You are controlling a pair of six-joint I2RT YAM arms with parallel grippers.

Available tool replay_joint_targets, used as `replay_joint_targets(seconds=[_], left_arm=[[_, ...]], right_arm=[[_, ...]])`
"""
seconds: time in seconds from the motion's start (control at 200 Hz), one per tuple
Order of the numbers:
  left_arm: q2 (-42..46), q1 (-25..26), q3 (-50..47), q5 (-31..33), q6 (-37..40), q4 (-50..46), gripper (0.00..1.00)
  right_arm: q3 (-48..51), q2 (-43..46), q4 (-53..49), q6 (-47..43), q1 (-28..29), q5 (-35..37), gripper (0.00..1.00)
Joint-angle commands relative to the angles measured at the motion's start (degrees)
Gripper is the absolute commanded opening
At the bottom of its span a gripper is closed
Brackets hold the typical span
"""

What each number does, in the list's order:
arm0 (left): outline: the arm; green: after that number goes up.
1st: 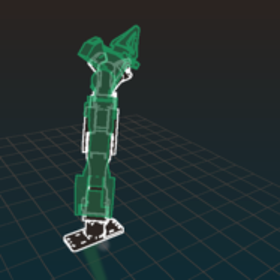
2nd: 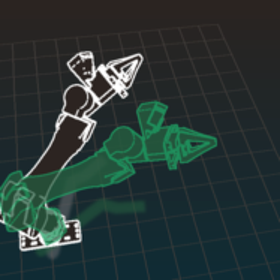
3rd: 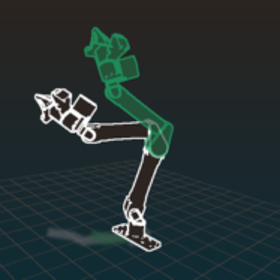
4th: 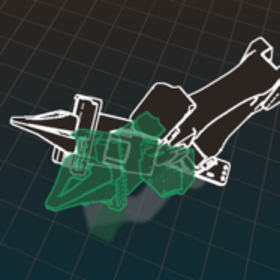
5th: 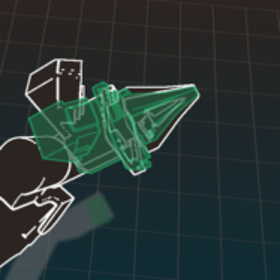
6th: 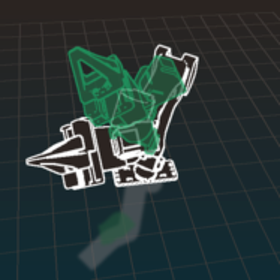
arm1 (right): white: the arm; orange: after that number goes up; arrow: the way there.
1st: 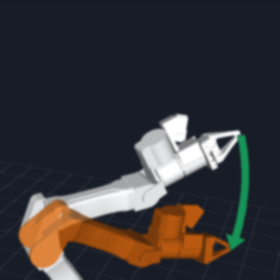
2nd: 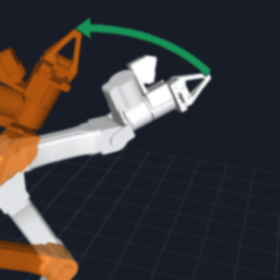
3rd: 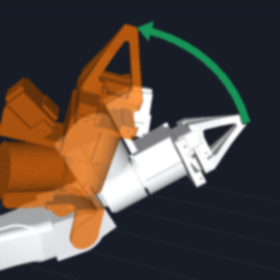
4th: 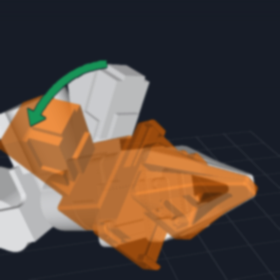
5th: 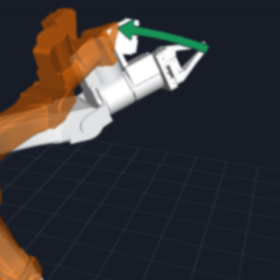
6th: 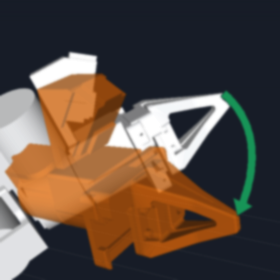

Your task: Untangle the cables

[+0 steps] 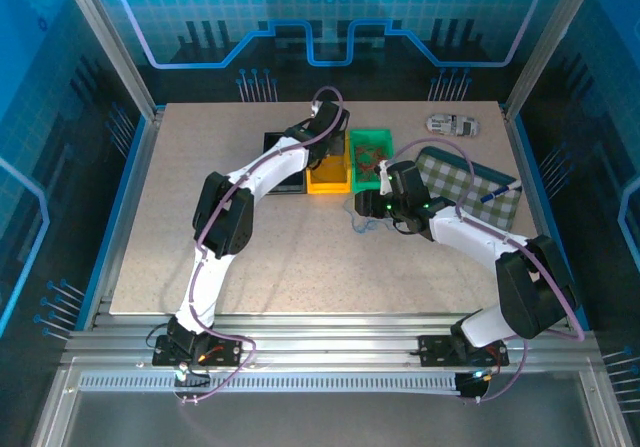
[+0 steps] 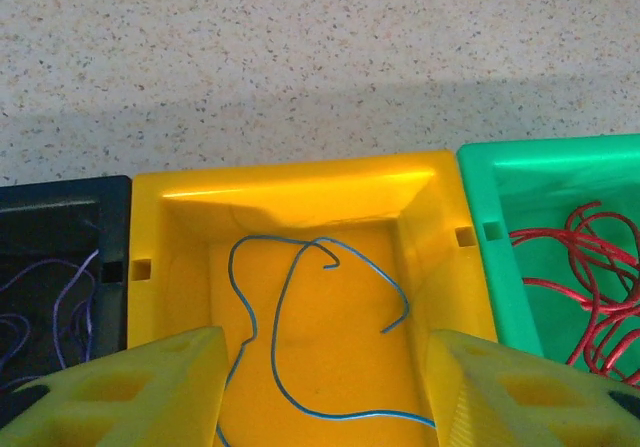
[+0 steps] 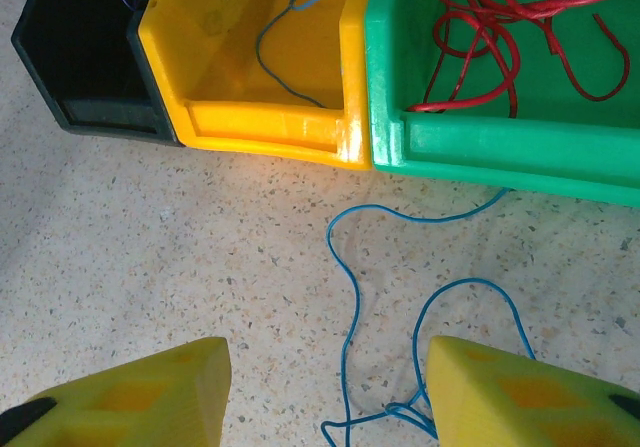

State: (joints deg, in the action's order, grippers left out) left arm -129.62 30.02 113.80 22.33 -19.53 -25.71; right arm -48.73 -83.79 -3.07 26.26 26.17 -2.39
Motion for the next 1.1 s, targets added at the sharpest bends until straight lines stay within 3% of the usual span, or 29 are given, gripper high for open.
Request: replay_joint_targets(seconds=[0.0, 0.265, 0.415, 0.816, 0.931, 1.096], left_arm=[[7.8, 0.2, -4.3, 1.0, -1.2, 4.5, 0.53], [25.0, -2.6, -31.4, -0.5, -15.2, 11.4, 0.54], [32.0, -4.3, -43.6, 1.8, -21.4, 12.8, 0.53], [33.9, -5.2, -45.2, 2.5, -23.1, 11.8, 0.53], [33.8, -5.3, -45.1, 2.8, -23.1, 11.8, 0.53], [34.2, -5.8, -45.3, 3.2, -23.6, 11.8, 0.53]], right_arm=[[0.1, 0.6, -1.3, -0.7, -0.4, -0.3, 0.54], [-1.4, -6.8, -9.9, -2.7, 2.6, -0.7, 0.55], [-4.1, -10.2, -12.0, -3.0, 4.7, 2.3, 0.55], [-10.6, -18.1, -15.2, -3.7, 4.9, 4.5, 0.53], [-10.3, -19.2, -14.8, -3.6, 5.6, 4.3, 0.41], [-8.6, -16.5, -13.1, -3.0, 5.8, 4.3, 0.06]])
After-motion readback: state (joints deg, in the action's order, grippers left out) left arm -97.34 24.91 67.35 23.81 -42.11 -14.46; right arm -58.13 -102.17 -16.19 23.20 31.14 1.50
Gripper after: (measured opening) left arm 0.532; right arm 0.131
